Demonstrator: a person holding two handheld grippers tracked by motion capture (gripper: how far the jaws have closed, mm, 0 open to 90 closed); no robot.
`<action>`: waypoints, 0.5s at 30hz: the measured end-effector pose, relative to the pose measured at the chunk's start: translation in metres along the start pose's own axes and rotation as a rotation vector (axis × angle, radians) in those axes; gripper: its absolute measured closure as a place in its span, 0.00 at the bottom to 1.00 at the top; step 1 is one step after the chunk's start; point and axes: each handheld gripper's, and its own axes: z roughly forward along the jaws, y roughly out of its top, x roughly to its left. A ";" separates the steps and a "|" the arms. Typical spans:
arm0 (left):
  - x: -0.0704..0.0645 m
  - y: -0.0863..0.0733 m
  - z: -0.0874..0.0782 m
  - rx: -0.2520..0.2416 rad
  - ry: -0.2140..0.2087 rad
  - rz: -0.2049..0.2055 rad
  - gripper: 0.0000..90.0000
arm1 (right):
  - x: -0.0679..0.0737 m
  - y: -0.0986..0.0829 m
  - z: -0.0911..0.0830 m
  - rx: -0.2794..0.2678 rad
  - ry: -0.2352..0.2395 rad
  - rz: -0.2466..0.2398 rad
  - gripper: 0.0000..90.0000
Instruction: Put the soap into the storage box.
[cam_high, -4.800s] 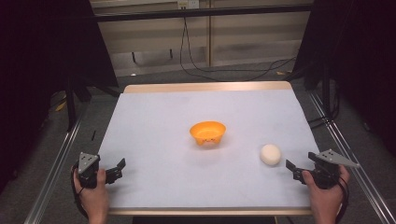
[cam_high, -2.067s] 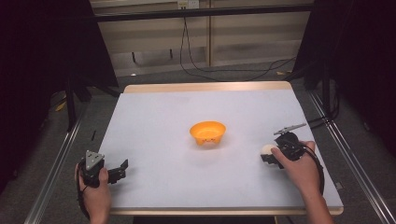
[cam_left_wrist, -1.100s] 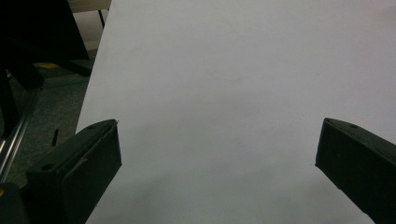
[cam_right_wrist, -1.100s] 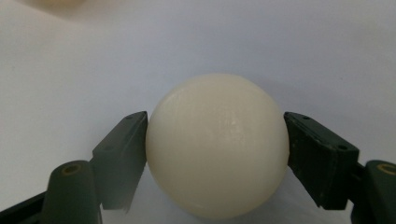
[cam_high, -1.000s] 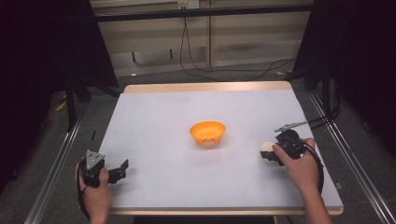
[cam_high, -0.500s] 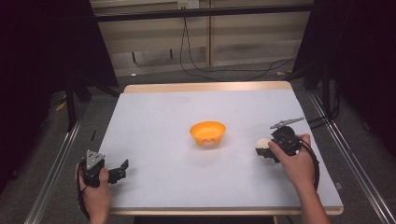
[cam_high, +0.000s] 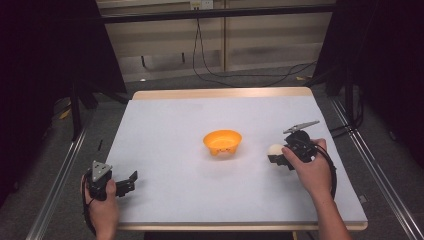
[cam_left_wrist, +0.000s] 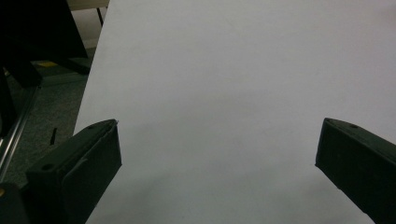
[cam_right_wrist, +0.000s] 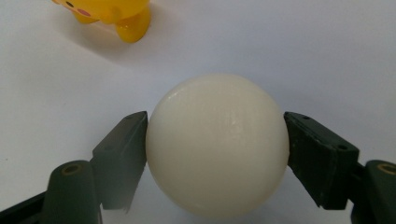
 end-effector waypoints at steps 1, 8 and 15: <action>0.000 0.000 0.000 0.001 -0.001 -0.001 0.00 | 0.001 0.001 0.000 0.004 -0.006 -0.004 0.28; -0.001 0.000 0.001 0.013 -0.001 0.013 0.00 | 0.008 0.011 0.004 0.001 0.002 -0.022 0.28; -0.002 0.000 0.001 0.010 0.002 0.016 0.00 | 0.015 0.022 0.010 -0.001 0.022 -0.041 0.28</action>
